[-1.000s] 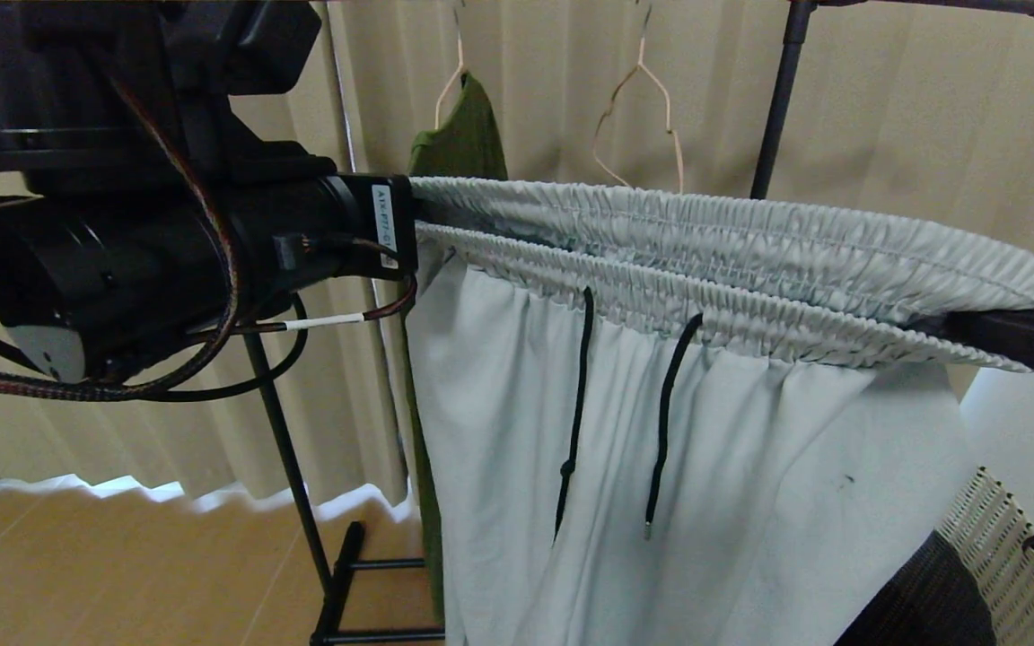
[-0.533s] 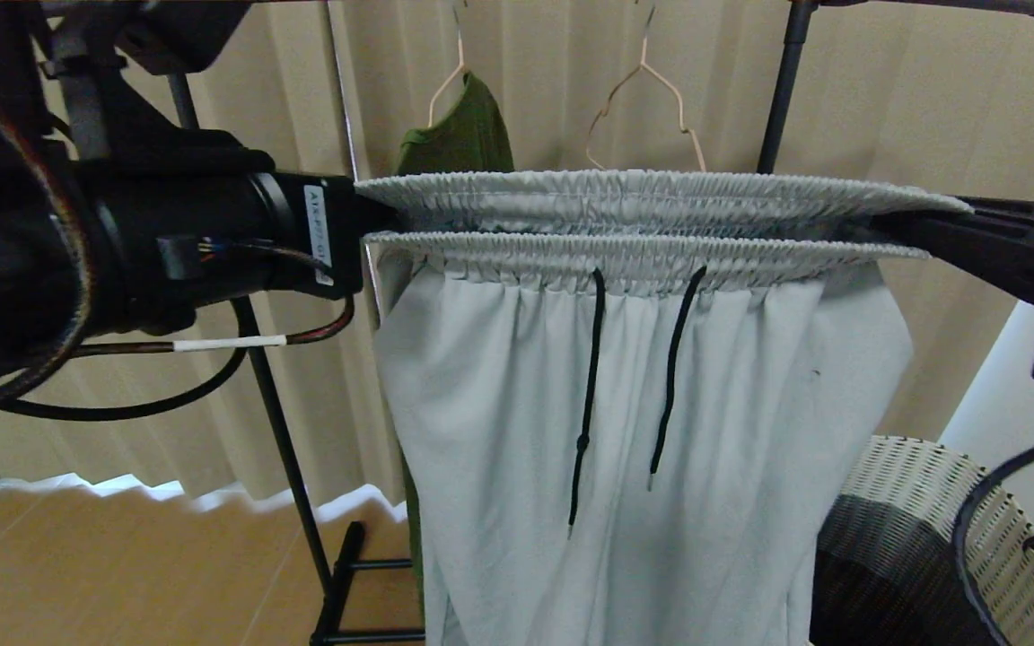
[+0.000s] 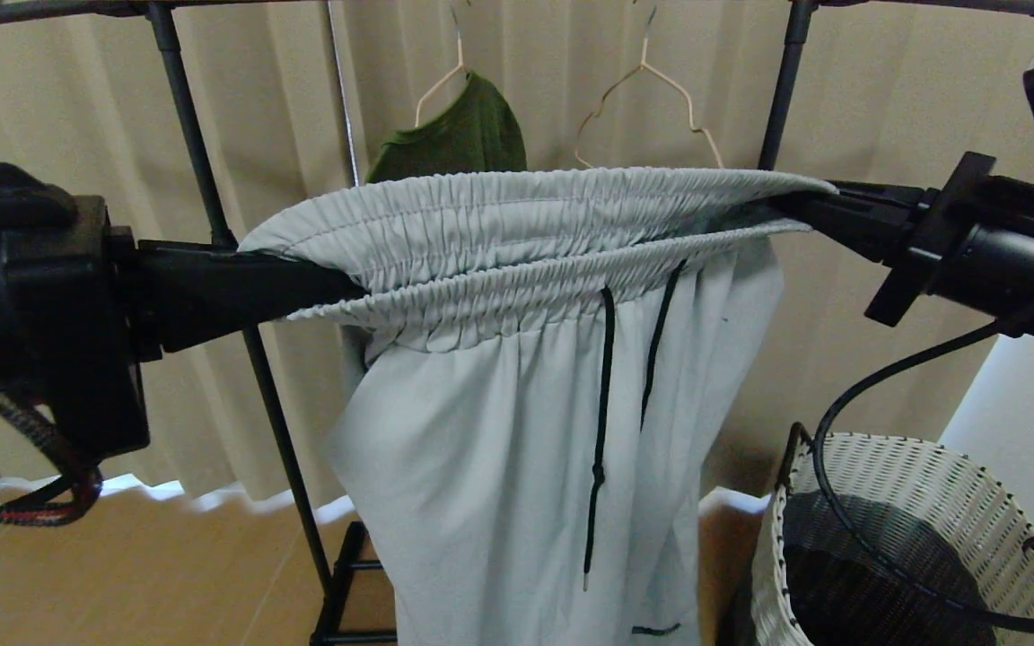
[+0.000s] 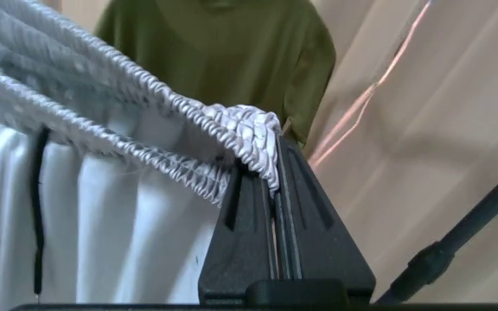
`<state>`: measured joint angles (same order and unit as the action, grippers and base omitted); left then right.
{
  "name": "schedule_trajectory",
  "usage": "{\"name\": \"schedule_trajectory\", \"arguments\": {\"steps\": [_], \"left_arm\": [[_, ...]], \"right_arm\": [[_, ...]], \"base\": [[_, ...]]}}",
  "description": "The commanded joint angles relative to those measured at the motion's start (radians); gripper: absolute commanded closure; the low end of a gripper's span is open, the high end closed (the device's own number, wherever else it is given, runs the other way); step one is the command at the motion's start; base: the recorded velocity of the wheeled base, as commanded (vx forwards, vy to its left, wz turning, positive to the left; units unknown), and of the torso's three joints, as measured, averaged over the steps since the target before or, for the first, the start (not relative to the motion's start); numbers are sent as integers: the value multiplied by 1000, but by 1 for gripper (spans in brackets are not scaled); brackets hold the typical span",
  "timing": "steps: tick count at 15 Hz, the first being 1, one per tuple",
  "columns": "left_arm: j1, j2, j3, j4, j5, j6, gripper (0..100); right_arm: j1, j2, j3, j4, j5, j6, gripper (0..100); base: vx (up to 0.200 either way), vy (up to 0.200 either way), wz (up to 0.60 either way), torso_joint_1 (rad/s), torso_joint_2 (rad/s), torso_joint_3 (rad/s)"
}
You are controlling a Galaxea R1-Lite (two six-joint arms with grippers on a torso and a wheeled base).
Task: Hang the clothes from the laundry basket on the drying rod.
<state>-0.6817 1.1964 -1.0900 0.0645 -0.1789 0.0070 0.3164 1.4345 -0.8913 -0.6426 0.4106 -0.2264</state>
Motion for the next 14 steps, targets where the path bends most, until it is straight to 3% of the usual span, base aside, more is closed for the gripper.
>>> {"name": "schedule_trajectory", "arguments": {"steps": [1,3,4,5,6,9,11,14], "left_arm": [[-6,-23,13,-5,-2,1,100],[-1,-12,12,-15,15,7,100],[2,2,7,-15,64,22,100],[2,14,7,-17,119,31,100],[-1,49,7,-34,234,48,100],[-27,134,41,-175,404,59,100],[-44,150,55,-236,438,64,100],[-62,149,48,-241,440,73,100]], "right_arm": [[1,24,0,1,-3,-1,100],[-2,4,0,4,-13,-1,100],[-2,-14,-3,15,-33,-2,100],[-2,-26,-5,15,-47,-2,100],[-2,-52,-5,20,-58,-2,100],[-2,-131,-18,121,-59,-2,100],[-2,-167,-6,176,-58,-2,100],[-2,-172,37,185,-58,-2,100]], "base": [[0,0,0,0,0,0],[0,0,0,0,0,0],[0,0,0,0,0,0],[0,0,0,0,0,0],[0,0,0,0,0,0],[0,0,0,0,0,0],[0,0,0,0,0,0],[0,0,0,0,0,0]]}}
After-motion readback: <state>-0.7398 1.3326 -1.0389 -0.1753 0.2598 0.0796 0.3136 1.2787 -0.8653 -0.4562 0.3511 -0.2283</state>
